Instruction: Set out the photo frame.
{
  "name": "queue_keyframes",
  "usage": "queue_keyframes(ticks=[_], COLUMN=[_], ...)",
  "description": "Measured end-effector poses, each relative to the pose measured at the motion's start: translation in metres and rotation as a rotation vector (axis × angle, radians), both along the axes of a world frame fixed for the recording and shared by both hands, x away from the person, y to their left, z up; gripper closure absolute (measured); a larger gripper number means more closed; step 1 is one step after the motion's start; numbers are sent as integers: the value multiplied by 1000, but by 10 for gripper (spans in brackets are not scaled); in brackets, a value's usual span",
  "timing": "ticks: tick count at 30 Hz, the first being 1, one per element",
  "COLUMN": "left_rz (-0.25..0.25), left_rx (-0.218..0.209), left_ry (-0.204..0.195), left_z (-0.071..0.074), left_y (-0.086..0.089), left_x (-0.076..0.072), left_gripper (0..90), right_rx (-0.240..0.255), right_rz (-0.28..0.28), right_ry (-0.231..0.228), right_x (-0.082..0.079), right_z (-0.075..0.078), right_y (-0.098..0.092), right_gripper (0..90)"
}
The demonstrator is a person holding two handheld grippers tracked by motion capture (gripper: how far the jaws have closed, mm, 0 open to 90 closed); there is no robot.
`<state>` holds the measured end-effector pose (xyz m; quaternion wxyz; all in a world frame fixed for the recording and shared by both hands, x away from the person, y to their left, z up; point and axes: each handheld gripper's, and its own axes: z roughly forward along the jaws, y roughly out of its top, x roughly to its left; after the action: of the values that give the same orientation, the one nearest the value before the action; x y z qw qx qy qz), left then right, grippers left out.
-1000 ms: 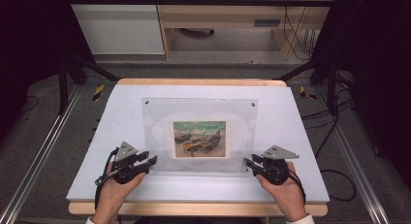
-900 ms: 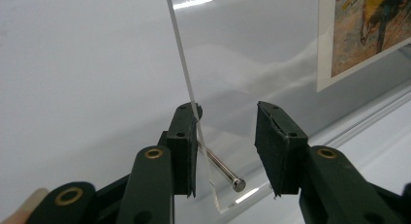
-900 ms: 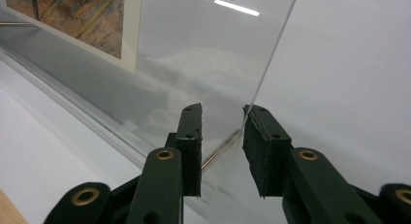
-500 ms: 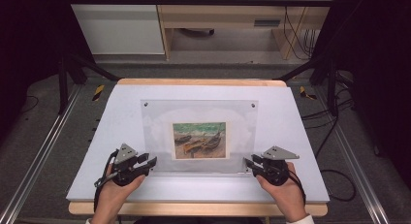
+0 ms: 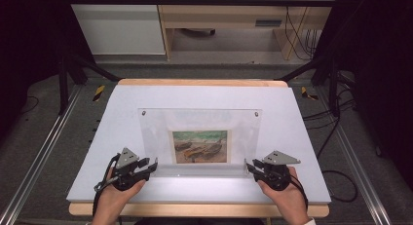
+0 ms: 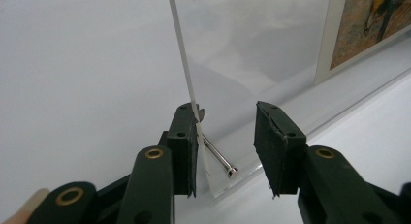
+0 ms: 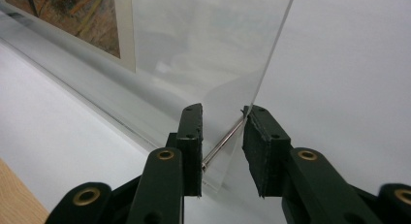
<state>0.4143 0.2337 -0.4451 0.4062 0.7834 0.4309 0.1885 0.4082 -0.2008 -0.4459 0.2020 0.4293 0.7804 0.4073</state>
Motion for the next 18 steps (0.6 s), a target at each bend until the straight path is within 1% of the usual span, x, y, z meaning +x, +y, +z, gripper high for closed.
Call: queue_keyframes(ticks=[9, 18], left_rz=[-6, -10], left_rx=[9, 18], left_ry=[0, 3], left_z=[-1, -2], left_y=[0, -1], left_x=[-2, -4], left_gripper=[606, 606], right_rx=[-1, -5], right_rz=[1, 6], right_ry=[11, 10], right_x=[-3, -4], right_z=[-1, -2], right_y=[0, 0], right_gripper=[691, 690])
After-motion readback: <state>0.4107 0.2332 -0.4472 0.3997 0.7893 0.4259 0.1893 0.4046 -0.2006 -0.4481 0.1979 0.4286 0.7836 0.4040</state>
